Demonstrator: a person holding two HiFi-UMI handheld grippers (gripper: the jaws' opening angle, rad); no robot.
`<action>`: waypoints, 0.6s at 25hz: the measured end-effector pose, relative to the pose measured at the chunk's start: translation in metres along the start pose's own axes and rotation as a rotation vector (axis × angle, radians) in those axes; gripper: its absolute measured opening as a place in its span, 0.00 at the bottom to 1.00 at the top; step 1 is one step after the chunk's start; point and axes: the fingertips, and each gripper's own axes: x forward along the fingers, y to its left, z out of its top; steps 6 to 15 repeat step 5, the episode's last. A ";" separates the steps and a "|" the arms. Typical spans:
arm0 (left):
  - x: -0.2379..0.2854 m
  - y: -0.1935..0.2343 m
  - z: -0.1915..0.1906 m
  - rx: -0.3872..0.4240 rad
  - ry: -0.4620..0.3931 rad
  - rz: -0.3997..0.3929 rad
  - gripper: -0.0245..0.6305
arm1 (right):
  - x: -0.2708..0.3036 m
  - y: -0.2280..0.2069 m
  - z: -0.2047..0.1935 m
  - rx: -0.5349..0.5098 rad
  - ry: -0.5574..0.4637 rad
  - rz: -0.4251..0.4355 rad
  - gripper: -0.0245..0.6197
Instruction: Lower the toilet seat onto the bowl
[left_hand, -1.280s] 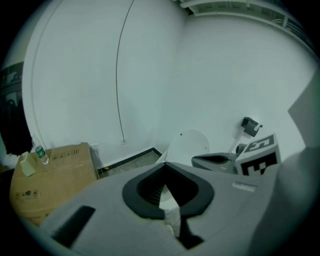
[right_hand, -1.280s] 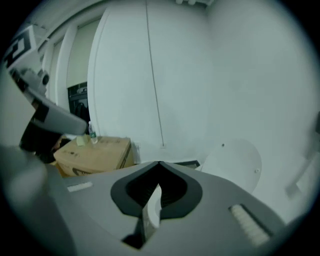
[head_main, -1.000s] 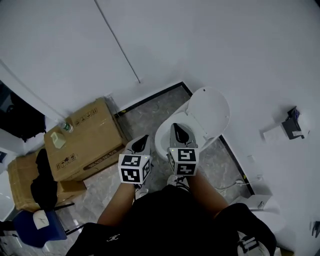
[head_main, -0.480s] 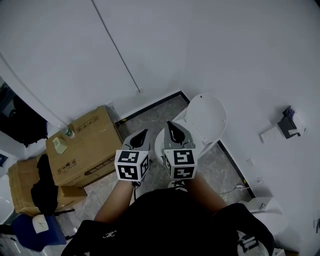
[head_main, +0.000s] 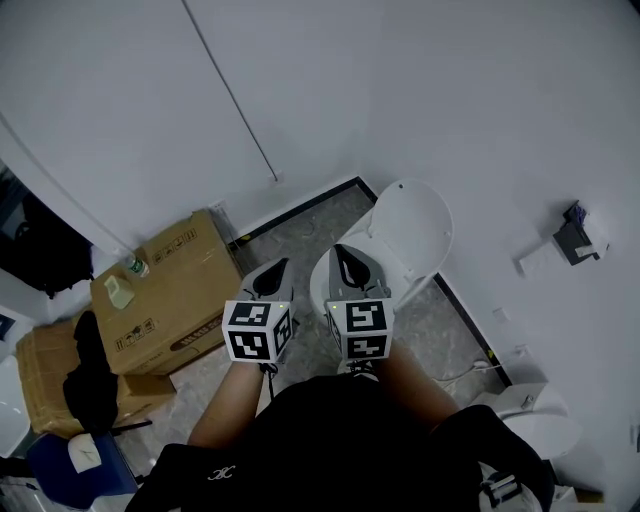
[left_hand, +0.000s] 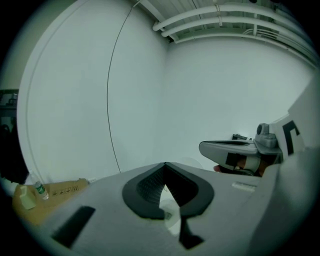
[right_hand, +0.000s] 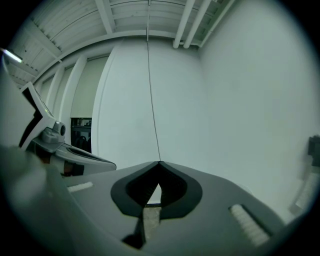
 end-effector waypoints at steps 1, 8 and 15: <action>-0.001 0.000 -0.001 -0.003 0.000 -0.002 0.05 | 0.000 0.003 -0.001 0.006 0.002 0.002 0.05; -0.007 -0.001 -0.004 -0.005 -0.002 -0.014 0.05 | -0.001 0.016 -0.003 0.004 0.006 0.012 0.05; -0.007 -0.001 -0.004 -0.005 -0.002 -0.014 0.05 | -0.001 0.016 -0.003 0.004 0.006 0.012 0.05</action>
